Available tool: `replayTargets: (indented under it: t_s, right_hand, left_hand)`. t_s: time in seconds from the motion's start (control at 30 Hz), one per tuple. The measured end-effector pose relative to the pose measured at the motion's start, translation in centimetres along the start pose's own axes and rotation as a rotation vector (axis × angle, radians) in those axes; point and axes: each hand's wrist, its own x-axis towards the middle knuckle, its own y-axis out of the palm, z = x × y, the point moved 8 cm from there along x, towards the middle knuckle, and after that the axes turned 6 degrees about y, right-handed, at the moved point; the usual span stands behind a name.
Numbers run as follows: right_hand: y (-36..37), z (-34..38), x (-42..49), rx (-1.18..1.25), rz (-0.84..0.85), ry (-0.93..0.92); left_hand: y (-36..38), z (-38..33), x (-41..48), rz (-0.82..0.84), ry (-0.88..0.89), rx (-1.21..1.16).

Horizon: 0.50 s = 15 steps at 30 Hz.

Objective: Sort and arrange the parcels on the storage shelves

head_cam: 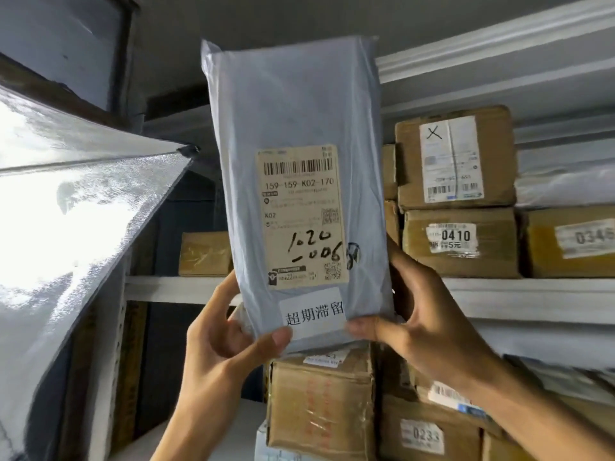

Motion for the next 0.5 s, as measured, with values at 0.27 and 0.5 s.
replayTargets:
  t_s: [0.27,0.5]
  right_hand:
    - [-8.3,1.5,-4.0,-0.176,-0.165,0.012]
    - [-15.7,3.8,-9.8,-0.355,-0.357,0.056]
  left_hand:
    - [9.5,2.0,0.9,0.147,-0.041,-0.195]
    - [18.9,3.0,1.2,0.243,-0.054,-0.379]
